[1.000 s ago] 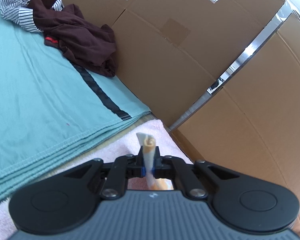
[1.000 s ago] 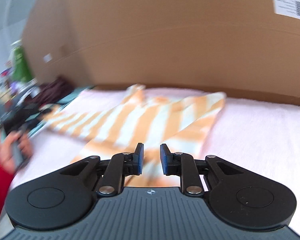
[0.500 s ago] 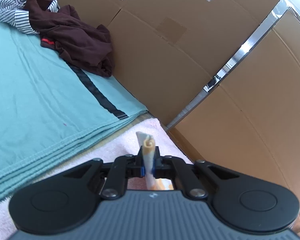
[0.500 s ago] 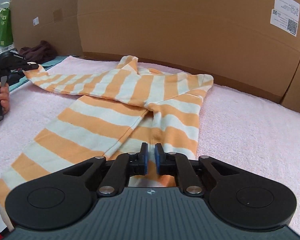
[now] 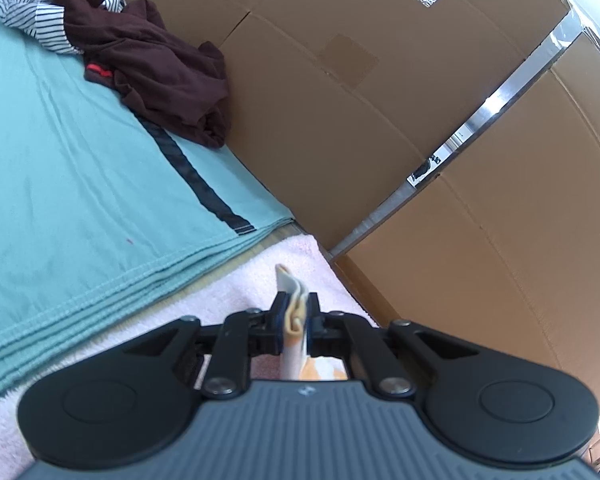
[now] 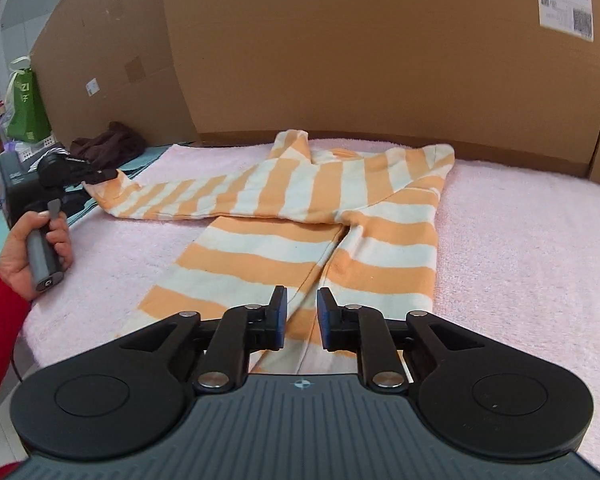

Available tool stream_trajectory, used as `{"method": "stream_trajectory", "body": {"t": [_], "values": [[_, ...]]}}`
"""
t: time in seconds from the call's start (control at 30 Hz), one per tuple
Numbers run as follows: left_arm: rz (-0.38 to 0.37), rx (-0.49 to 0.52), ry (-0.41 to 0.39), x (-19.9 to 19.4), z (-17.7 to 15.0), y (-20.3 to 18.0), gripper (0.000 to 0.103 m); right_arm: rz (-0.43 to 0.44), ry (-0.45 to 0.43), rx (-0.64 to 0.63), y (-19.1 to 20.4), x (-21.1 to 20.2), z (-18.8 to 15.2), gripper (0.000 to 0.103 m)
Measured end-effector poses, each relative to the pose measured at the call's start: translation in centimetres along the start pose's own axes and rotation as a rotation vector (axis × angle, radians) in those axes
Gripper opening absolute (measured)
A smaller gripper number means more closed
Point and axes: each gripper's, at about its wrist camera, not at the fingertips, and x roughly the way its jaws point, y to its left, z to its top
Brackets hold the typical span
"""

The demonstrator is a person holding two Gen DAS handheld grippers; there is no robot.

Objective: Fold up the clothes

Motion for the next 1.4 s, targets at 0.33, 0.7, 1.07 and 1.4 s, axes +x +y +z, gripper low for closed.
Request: {"method": "stream_trajectory", "body": {"t": [0.33,0.7,1.07,1.4], "values": [[0.003,-0.004,0.021,0.3,-0.1,0.0,0.0,0.033,-0.014,0.023,0.9,-2.8,-3.1,0.021],[0.007,-0.014,0.047,0.5,-0.1,0.2,0.0,0.098,0.066,-0.092,2.9,-8.0,-7.0,0.021],[-0.013,-0.066,0.105,1.3,0.1,0.9,0.0,0.202,-0.002,-0.058,2.9,-8.9,-6.2,0.032],[-0.054,-0.133,0.129,1.4,0.5,1.7,0.0,-0.044,-0.076,-0.023,1.0,-3.6,-3.8,0.037]]}}
